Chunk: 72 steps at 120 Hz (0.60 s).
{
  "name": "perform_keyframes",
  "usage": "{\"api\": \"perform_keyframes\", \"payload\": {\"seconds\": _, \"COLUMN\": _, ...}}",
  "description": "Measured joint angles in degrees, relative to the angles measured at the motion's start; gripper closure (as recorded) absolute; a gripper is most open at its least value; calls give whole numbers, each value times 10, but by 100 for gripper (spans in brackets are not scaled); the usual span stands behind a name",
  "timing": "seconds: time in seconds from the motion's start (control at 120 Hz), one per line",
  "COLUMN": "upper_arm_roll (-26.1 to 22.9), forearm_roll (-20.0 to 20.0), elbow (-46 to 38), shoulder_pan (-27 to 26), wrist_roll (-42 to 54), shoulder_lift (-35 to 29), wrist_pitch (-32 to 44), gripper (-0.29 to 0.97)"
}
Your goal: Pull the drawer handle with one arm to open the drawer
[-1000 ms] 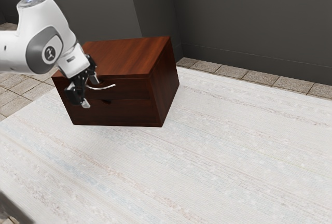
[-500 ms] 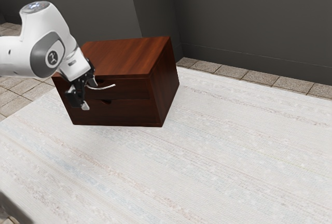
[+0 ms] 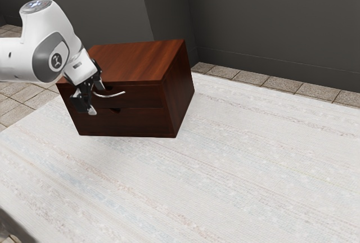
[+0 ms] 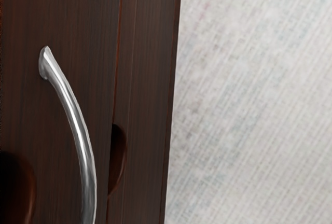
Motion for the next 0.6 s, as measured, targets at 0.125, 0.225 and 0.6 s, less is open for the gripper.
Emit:
{"api": "perform_keyframes", "payload": {"seconds": 0.125, "upper_arm_roll": 0, "forearm_roll": 0, "elbow": 0, "shoulder_pan": 0, "wrist_roll": 0, "shoulder_lift": 3, "wrist_pitch": 2, "gripper": 9}}
{"api": "perform_keyframes", "payload": {"seconds": 0.225, "upper_arm_roll": 0, "forearm_roll": 0, "elbow": 0, "shoulder_pan": 0, "wrist_roll": 0, "shoulder_lift": 6, "wrist_pitch": 2, "gripper": 14}}
{"api": "perform_keyframes", "payload": {"seconds": 0.6, "upper_arm_roll": -2, "forearm_roll": -7, "elbow": 0, "shoulder_pan": 0, "wrist_roll": 0, "shoulder_lift": 14, "wrist_pitch": 6, "gripper": 17}}
